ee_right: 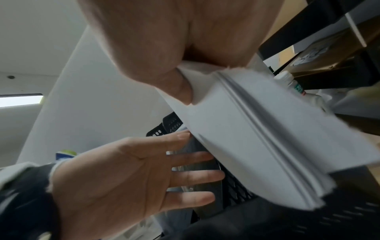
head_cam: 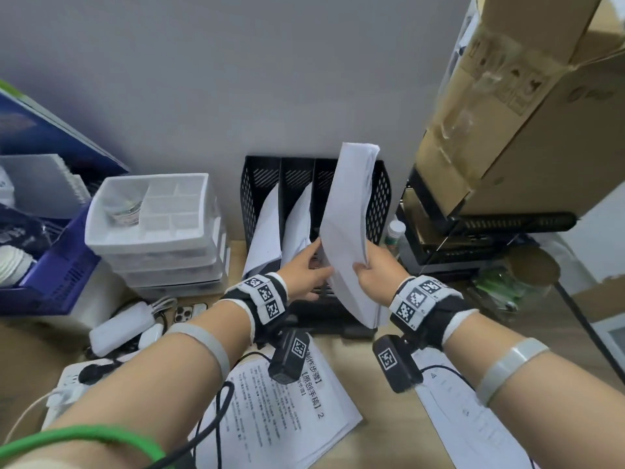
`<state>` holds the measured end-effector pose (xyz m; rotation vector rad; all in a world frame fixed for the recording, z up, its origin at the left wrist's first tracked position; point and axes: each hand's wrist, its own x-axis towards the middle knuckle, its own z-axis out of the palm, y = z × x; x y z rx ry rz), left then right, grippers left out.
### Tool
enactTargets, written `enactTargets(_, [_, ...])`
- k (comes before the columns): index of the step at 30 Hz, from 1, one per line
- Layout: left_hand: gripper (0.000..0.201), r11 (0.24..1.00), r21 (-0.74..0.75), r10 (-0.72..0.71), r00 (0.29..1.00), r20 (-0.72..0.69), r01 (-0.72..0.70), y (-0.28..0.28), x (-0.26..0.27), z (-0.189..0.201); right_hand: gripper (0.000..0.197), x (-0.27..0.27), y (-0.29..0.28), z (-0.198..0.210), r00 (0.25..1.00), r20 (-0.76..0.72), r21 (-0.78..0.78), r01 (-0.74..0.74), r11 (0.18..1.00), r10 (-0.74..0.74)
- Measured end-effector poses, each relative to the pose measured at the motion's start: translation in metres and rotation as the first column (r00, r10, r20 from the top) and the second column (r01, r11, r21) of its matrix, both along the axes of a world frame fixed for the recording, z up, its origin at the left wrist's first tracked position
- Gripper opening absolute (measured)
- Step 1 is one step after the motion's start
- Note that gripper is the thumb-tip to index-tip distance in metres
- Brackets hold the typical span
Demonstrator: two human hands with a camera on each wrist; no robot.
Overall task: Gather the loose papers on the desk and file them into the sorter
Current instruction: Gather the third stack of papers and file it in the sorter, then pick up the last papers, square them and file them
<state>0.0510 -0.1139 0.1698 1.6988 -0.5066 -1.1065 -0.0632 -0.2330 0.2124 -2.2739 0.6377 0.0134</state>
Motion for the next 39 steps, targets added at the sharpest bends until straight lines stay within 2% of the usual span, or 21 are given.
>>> enactTargets(4, [0.090,0.999,0.017,-0.037,0.999,-0.001,0.037,-0.009,0.019,-0.013,0.053,0.034,-0.006,-0.005,0.997,-0.006,-0.011,0.083,0.996,-0.083])
enactTargets(8, [0.131,0.980,0.104,-0.189,0.954,0.233,0.169,-0.016,0.033,-0.033,0.050,0.065,-0.010,-0.011,0.981,0.050,0.003,0.188,0.982,-0.188])
enactTargets(10, [0.143,0.975,0.127,-0.215,0.929,0.300,0.185,-0.023,0.036,-0.044,0.050,0.075,-0.009,-0.020,0.970,0.065,0.060,0.229,0.971,-0.233])
enactTargets(12, [0.140,0.978,0.133,-0.198,0.903,0.380,0.159,-0.029,0.040,-0.052,0.060,0.082,-0.005,-0.028,0.972,0.106,0.123,0.196,0.973,-0.210])
enactTargets(13, [0.131,0.980,0.149,-0.183,0.892,0.414,0.132,-0.032,0.041,-0.055,0.068,0.084,-0.004,-0.030,0.975,0.134,0.139,0.156,0.978,-0.174])
enactTargets(16, [0.089,0.975,0.224,-0.124,0.824,0.552,-0.004,-0.038,0.041,-0.064,0.085,0.089,-0.005,-0.026,0.968,0.228,0.199,0.064,0.978,-0.109])
enactTargets(19, [0.087,0.962,0.271,-0.146,0.788,0.598,-0.028,-0.038,0.037,-0.070,0.085,0.096,-0.009,-0.020,0.955,0.252,0.156,0.120,0.980,-0.157])
enactTargets(21, [0.088,0.961,0.272,-0.134,0.793,0.594,-0.041,-0.035,0.036,-0.073,0.080,0.095,-0.006,-0.023,0.968,0.210,0.057,0.132,0.990,-0.141])
enactTargets(24, [0.084,0.951,0.309,-0.169,0.792,0.586,-0.026,-0.027,0.033,-0.073,0.069,0.080,0.000,-0.042,0.994,0.010,0.003,0.113,0.994,-0.113])
enactTargets(26, [0.064,0.947,0.320,-0.190,0.809,0.557,0.002,-0.018,0.032,-0.072,0.061,0.065,-0.001,-0.060,0.984,-0.106,0.011,0.147,0.989,-0.145])
enactTargets(28, [0.038,0.963,0.266,-0.101,0.863,0.496,-0.040,0.001,0.028,-0.074,0.053,0.049,-0.002,-0.076,0.978,-0.104,0.021,0.186,0.982,-0.183])
enactTargets(30, [0.022,0.970,0.221,-0.008,0.893,0.450,-0.103,0.024,0.026,-0.085,0.043,0.033,-0.003,-0.093,0.971,-0.084,0.039,0.229,0.973,-0.225])
enactTargets(32, [0.019,0.954,0.278,-0.019,0.907,0.421,-0.109,0.054,0.022,-0.103,0.029,0.010,0.000,-0.114,0.959,-0.089,0.126,0.278,0.952,-0.268])
enactTargets(34, [0.013,0.901,0.433,-0.150,0.911,0.384,-0.034,0.085,0.020,-0.127,0.016,-0.013,0.007,-0.139,0.941,-0.178,0.164,0.318,0.934,-0.289])
enactTargets(35, [0.013,0.837,0.546,-0.242,0.906,0.347,0.014,0.099,0.015,-0.137,0.015,-0.026,0.012,-0.153,0.931,-0.264,0.144,0.296,0.944,-0.252])
enactTargets(37, [0.055,0.693,0.718,-0.380,0.877,0.293,0.061,0.121,0.007,-0.160,0.021,-0.050,0.024,-0.174,0.868,-0.485,0.102,0.176,0.979,-0.105])
enactTargets(39, [0.072,0.608,0.794,-0.435,0.835,0.337,-0.004,0.136,-0.004,-0.170,0.048,-0.070,0.037,-0.192,0.778,-0.629,0.112,0.080,0.990,0.008])
